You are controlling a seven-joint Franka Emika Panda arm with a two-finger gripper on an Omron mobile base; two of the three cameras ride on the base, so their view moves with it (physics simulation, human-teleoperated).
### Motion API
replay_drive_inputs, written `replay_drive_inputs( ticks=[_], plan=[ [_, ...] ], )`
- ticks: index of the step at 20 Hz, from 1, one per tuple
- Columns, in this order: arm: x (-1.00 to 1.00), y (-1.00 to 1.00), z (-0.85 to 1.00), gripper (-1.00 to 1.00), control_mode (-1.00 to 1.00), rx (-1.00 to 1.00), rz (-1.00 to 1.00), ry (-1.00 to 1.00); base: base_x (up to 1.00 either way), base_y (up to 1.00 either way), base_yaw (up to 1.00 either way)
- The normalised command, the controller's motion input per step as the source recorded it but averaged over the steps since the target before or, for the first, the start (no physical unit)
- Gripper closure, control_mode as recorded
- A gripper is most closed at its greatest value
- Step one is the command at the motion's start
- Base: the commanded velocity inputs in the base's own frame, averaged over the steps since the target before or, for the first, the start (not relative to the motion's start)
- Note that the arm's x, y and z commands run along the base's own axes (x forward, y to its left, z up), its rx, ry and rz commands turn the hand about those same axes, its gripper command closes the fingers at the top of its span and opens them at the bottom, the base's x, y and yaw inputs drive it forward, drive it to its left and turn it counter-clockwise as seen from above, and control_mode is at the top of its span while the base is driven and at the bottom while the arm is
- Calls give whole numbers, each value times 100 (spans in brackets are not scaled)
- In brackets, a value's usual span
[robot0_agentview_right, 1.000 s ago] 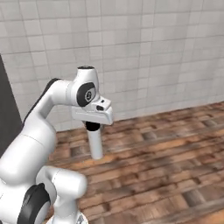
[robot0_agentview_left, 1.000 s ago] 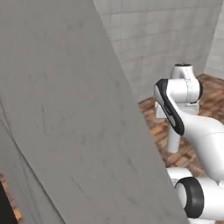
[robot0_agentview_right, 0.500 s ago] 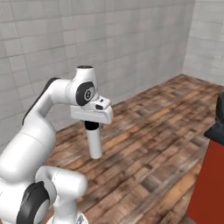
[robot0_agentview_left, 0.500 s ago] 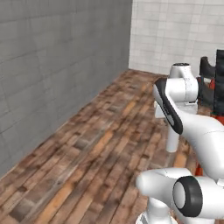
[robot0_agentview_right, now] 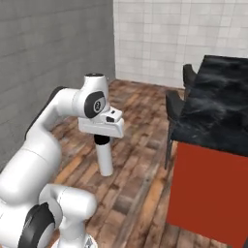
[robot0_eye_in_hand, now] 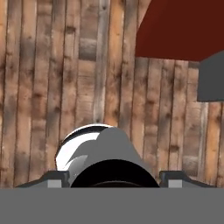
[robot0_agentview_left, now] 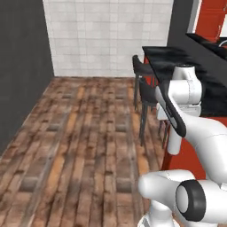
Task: Move the drinks to the dining counter.
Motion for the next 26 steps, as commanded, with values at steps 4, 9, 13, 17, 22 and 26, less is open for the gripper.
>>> replay_drive_inputs(
  ticks=[4,9,13,17,22,26],
  plan=[
    [0,0,0,100,100,0,0,0,77,68,-65],
    [0,0,0,100,100,0,0,0,73,92,-53],
    [0,0,0,100,100,0,0,0,65,100,-48],
    [0,0,0,100,100,0,0,0,44,61,-26],
    [0,0,0,100,100,0,0,0,22,14,-12],
    [0,0,0,100,100,0,0,0,5,0,-12]
  ],
)
